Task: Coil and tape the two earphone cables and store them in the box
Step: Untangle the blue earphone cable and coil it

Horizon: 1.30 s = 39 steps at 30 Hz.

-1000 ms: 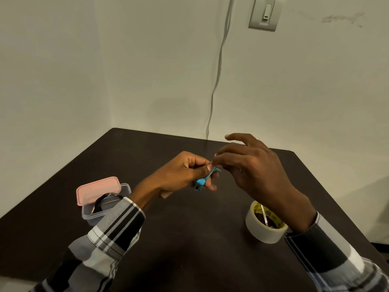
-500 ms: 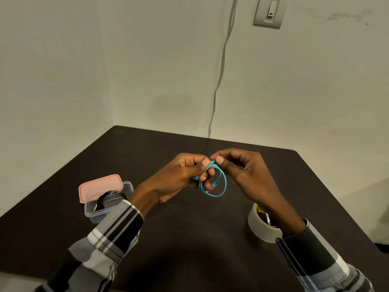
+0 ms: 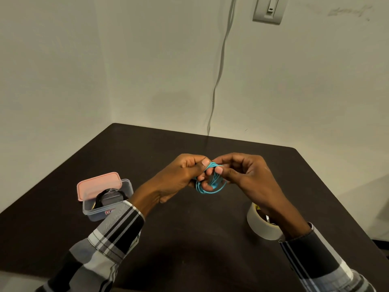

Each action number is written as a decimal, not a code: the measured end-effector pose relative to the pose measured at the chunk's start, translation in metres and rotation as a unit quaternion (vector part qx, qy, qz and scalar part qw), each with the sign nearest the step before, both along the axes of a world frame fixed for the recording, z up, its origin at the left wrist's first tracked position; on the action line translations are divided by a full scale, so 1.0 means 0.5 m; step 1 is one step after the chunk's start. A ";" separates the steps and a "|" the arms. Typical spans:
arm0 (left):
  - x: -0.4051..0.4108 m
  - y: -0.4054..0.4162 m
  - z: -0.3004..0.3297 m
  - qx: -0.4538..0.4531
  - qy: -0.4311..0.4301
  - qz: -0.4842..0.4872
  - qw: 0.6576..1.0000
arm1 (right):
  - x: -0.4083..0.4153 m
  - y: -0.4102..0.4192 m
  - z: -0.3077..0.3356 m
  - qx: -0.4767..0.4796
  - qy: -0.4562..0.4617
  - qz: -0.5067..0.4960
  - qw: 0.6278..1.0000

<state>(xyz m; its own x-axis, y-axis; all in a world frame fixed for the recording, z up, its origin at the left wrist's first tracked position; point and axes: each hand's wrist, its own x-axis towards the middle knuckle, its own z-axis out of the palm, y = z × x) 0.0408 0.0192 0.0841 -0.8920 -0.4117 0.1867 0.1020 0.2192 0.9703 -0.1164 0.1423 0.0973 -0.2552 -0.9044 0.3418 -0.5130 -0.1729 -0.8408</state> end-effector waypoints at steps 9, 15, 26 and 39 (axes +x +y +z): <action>-0.020 0.004 -0.006 -0.207 -0.026 0.086 0.974 | 0.003 0.007 0.002 0.091 -0.219 -0.008 0.971; -0.028 0.013 -0.007 -0.280 0.012 0.133 0.951 | 0.001 0.009 0.004 0.108 -0.351 0.046 0.929; -0.043 0.026 -0.019 -0.264 0.046 0.159 0.950 | 0.018 -0.004 -0.033 -0.042 -0.108 -0.101 0.988; -0.050 0.031 -0.021 -0.239 0.046 0.130 0.961 | 0.024 -0.008 -0.038 -0.073 -0.179 -0.100 0.976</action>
